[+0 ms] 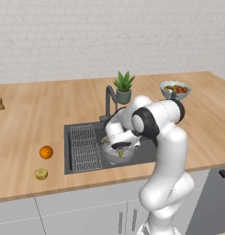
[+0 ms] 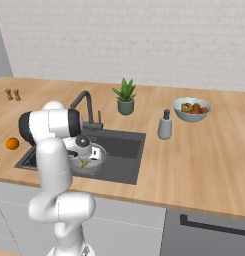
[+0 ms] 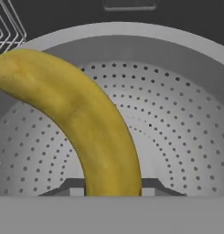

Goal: Put the colander in the sink, put the kiwi, banana, orange in the colander, and turn on the sink faucet and pour water over the colander.

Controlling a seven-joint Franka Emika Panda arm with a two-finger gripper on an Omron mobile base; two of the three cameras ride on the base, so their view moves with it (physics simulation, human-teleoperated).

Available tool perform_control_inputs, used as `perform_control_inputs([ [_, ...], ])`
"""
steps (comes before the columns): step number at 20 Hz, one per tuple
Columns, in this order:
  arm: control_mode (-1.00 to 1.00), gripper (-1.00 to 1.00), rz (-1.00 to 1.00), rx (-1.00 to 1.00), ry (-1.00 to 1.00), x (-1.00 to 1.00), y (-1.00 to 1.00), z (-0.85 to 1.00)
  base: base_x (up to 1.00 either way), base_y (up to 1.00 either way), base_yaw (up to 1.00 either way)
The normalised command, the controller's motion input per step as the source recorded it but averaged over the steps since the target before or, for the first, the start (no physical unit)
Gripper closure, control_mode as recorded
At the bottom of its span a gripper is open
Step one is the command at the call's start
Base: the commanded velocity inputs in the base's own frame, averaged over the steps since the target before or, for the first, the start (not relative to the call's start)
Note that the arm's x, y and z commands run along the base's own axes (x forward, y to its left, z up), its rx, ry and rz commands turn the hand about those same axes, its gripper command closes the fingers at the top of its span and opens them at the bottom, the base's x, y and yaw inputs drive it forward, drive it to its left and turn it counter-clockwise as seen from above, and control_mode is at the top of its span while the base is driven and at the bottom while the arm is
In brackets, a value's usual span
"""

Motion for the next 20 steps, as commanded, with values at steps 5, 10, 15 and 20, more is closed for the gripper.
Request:
perform_control_inputs([
  [5,-1.0,1.0,0.0,0.06,0.0,0.16,0.04,-0.06,0.0,0.0,0.0],
  [10,-1.0,-1.0,0.0,0.02,0.0,0.01,0.07,0.01,0.0,0.0,0.0],
  [15,-1.0,-1.0,0.0,0.01,0.0,0.0,-0.04,0.45,0.0,0.0,0.0],
  [20,-1.0,-1.0,-0.01,0.05,0.0,0.0,-0.08,0.96,0.0,0.0,0.0],
])
